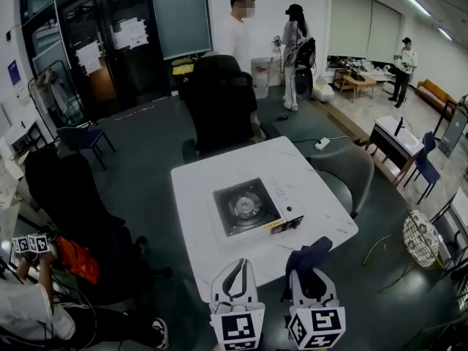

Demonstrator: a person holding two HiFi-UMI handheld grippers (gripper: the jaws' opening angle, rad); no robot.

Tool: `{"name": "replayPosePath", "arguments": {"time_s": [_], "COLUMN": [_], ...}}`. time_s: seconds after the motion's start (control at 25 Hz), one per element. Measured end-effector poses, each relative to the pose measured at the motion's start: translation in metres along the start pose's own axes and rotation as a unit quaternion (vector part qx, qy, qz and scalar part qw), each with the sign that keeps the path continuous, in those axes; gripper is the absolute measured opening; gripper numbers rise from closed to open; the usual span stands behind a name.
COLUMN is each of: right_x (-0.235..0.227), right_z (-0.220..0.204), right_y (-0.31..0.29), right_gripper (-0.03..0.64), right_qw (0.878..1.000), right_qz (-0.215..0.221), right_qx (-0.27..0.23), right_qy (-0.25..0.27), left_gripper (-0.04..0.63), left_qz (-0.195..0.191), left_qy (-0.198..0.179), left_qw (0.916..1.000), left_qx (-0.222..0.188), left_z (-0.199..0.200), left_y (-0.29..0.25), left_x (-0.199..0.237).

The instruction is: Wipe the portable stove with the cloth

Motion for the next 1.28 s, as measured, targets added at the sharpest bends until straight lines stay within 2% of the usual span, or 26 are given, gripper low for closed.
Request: {"name": "replayPosePath", "arguments": {"time_s": [0.12,0.44,0.88,1.08,1.28], "right_x": [-0.007,-0.020,-0.033,-0.047,-0.065], "right_z": [0.008,0.014,0.010,0.010,0.010], "right_y": [-0.027,-0.092,-0.142,-0.166,-0.201], "right_gripper": [0.106,0.106,0.106,0.106,0.106], "right_qw": [1.000,1.000,0.999,0.999,0.998], "right_qz": [-0.004,-0.015,-0.019,-0.011,0.020], "right_qx": [-0.002,0.006,0.031,0.043,0.059], "right_qy": [0.001,0.003,0.003,0.007,0.015], "left_gripper": [0.021,0.021,0.021,0.021,0.021], "left_qz": [-0.004,-0.009,-0.007,0.007,0.040], "left_qy": [-0.015,-0.015,-0.005,-0.001,0.002], "left_qw": [0.9998,0.9998,0.9999,0.9998,0.9986], "left_qx": [-0.008,-0.004,0.014,0.020,0.034], "left_z": [0.000,-0.003,-0.017,-0.020,-0.027], "left_y": [-0.028,-0.090,-0.135,-0.154,-0.178], "left_x": [0.011,0.036,0.054,0.057,0.059]}}
Point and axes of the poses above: the fingertips, and each gripper's own axes: y backward along the fingers, x to its left, z out of its top, the point moved 9 cm from there along y, backward along the fingers, and after that the axes turned 5 degrees about -x, right-handed, at the moved point
